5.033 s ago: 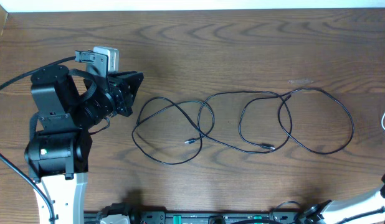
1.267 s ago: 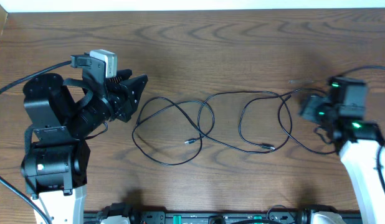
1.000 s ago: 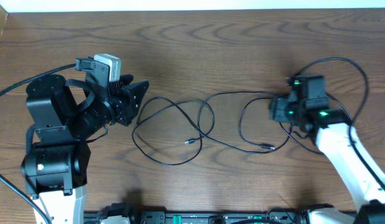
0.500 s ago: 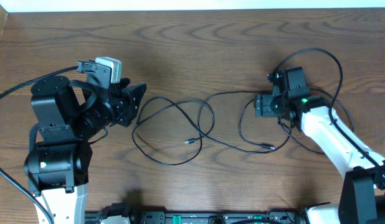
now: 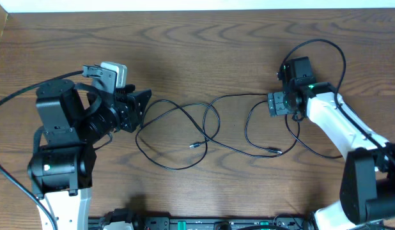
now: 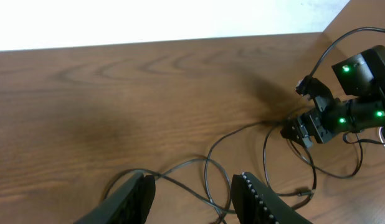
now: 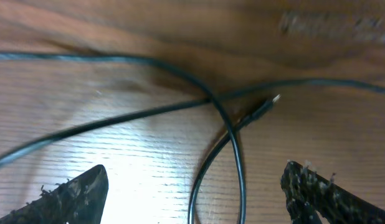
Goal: Untangle cables
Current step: 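Move right gripper to the black cables at center-right and grasp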
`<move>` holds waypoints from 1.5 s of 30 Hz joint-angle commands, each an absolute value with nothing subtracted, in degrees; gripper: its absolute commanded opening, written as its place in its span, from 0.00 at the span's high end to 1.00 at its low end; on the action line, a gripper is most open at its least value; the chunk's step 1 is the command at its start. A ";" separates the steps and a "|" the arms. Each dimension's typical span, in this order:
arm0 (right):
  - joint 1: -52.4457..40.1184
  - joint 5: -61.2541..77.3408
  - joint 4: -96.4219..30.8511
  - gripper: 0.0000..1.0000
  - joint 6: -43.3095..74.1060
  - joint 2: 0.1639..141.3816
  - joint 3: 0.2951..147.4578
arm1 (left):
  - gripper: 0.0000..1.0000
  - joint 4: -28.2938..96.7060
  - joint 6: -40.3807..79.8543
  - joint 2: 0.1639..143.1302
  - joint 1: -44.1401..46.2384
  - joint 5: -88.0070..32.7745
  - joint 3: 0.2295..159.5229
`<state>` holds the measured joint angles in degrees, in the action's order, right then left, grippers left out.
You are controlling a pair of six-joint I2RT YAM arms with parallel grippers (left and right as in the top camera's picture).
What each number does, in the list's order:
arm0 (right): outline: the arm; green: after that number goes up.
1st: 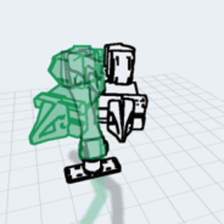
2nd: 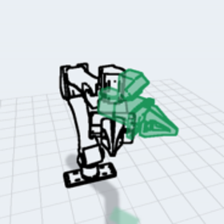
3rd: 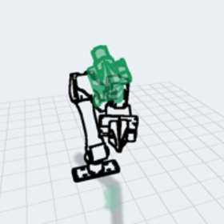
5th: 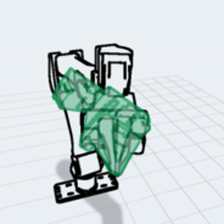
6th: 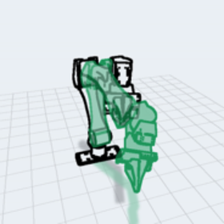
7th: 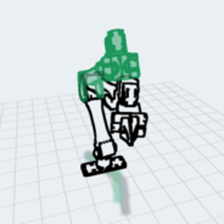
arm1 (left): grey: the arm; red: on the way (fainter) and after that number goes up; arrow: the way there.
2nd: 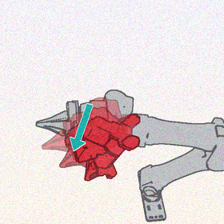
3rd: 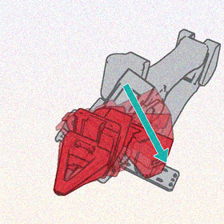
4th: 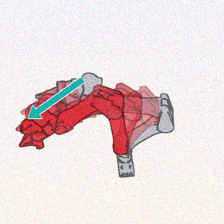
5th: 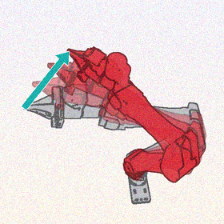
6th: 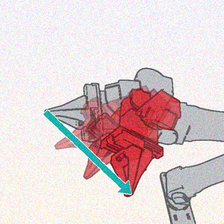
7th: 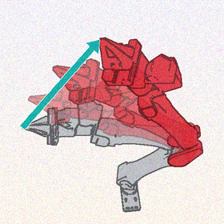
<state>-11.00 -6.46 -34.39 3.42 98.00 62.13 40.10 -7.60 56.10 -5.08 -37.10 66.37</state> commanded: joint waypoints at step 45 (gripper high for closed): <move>-7.86 -4.47 -34.09 0.73 3.79 107.50 62.98 | 0.54 38.74 -8.51 55.55 -5.06 -36.86 62.67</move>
<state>-8.29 -6.63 -34.22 3.55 105.89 62.26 38.74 -7.60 56.07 -5.08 -37.10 62.48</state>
